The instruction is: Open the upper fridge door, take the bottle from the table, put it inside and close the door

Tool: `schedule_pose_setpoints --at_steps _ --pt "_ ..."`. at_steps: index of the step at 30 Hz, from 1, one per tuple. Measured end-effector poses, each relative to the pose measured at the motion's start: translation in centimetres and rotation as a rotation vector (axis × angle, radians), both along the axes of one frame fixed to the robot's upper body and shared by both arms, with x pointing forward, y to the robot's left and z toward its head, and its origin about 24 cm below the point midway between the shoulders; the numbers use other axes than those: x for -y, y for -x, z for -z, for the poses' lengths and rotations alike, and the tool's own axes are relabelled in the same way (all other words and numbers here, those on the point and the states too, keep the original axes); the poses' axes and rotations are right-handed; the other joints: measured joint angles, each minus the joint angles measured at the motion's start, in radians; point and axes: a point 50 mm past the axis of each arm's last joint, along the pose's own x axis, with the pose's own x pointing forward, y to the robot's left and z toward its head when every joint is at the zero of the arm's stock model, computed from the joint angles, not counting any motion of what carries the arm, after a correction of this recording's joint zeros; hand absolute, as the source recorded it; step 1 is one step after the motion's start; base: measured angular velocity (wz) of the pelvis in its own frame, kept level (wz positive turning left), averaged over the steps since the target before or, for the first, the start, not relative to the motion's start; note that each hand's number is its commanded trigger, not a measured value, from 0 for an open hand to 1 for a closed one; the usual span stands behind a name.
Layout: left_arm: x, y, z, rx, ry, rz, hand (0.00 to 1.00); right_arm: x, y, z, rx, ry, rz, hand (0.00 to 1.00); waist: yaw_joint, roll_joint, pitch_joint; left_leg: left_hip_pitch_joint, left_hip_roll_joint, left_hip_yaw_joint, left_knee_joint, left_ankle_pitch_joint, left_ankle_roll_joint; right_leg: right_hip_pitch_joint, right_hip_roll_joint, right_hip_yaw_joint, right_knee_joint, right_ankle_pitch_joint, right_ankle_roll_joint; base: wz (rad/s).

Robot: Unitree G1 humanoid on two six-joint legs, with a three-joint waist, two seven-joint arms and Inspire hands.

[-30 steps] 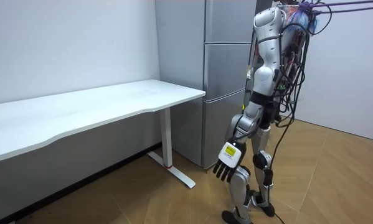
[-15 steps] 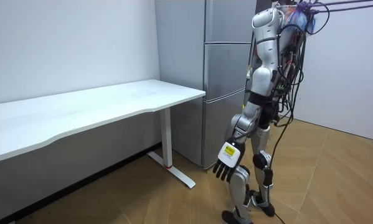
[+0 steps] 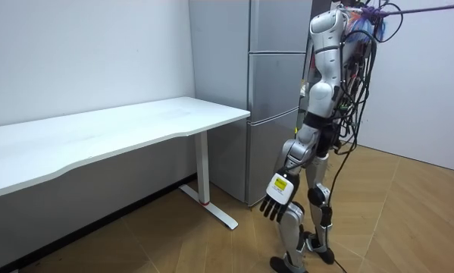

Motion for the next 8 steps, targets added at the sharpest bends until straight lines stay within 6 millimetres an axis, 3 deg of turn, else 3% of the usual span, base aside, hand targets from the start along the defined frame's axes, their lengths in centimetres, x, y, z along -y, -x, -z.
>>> schedule_pose_setpoints --at_steps 8 --pt "0.15 -0.02 0.07 -0.012 0.001 0.029 0.00 0.06 0.08 0.01 -0.004 0.010 0.005 0.00 0.000 0.008 0.0008 -0.010 -0.002 -0.030 0.014 0.000 0.000 0.010 0.001 -0.025 -0.001 -0.001 0.000 0.10"
